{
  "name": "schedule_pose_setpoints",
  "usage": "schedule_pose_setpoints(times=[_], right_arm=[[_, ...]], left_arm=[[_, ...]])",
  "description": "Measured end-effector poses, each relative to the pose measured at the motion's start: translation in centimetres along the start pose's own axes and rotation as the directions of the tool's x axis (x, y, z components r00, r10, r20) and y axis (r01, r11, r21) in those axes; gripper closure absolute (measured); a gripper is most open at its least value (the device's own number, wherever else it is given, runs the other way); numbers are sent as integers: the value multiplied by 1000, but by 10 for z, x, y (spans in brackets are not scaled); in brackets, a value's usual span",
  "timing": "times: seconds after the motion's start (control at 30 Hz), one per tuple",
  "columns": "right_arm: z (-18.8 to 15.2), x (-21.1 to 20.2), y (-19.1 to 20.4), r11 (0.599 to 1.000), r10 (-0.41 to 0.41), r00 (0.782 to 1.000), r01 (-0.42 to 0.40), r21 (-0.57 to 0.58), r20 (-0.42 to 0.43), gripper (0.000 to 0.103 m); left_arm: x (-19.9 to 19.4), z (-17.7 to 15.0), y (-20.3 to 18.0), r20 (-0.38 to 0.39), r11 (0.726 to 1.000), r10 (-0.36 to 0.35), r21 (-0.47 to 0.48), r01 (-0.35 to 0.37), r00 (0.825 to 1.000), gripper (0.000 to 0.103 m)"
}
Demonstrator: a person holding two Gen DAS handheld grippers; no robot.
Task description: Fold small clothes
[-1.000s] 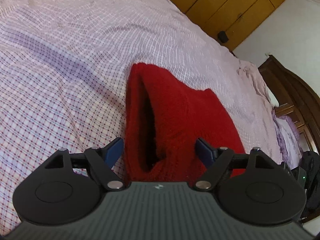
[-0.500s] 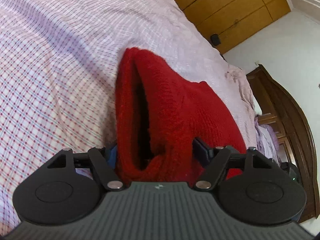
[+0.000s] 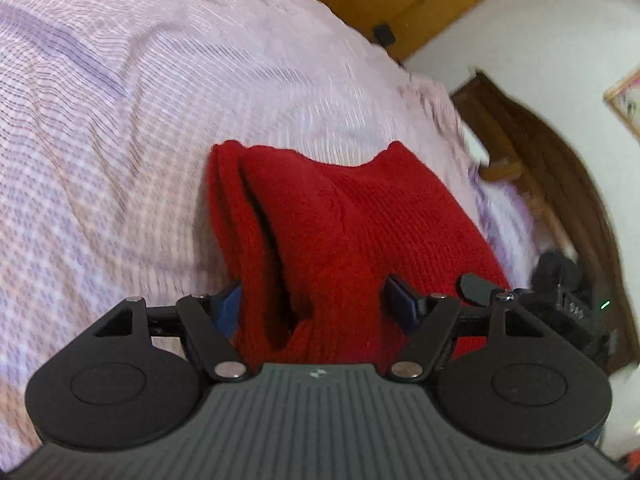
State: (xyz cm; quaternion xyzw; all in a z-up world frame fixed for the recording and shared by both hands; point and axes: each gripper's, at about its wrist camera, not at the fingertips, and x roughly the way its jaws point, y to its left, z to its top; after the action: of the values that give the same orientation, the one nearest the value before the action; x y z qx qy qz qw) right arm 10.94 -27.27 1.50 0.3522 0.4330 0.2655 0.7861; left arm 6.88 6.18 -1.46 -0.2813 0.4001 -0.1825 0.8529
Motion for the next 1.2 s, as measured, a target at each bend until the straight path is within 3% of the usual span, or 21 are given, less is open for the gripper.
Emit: schedule_pose_setpoints(times=[0.13, 0.27, 0.4, 0.5, 0.6, 0.63, 0.83, 0.97, 1.2], right_arm=[[-17, -12, 4, 990, -133, 991, 133, -51, -3, 31], [-27, -13, 5, 963, -235, 971, 239, -122, 40, 30], [-32, -30, 15, 944, -261, 960, 276, -184, 102, 30], [-31, -41, 20, 914, -280, 940, 323, -243, 198, 33], [-24, -36, 17, 907, -291, 941, 329, -264, 173, 56], [-24, -28, 14, 905, -296, 942, 330, -270, 159, 58], [-40, -8, 19, 856, -321, 934, 356, -374, 156, 57], [-47, 2, 19, 822, -348, 918, 396, -409, 190, 56], [-58, -7, 17, 834, -322, 910, 403, -377, 260, 52]], left_arm=[[7, -23, -25, 10, 985, 99, 140, -99, 995, 26], [14, -38, -32, 13, 967, 168, 190, -168, 986, 26], [16, -41, -31, 24, 960, 187, 208, -188, 982, 25], [21, -38, -30, 16, 961, 188, 204, -187, 982, 25], [30, -35, -32, 12, 956, 200, 216, -197, 980, 24], [31, -35, -35, 18, 949, 218, 228, -216, 976, 24], [36, -40, -31, 42, 900, 321, 298, -318, 946, 22], [39, -36, -19, 25, 908, 322, 275, -317, 946, 19], [39, -39, -26, 43, 903, 337, 268, -336, 941, 17]])
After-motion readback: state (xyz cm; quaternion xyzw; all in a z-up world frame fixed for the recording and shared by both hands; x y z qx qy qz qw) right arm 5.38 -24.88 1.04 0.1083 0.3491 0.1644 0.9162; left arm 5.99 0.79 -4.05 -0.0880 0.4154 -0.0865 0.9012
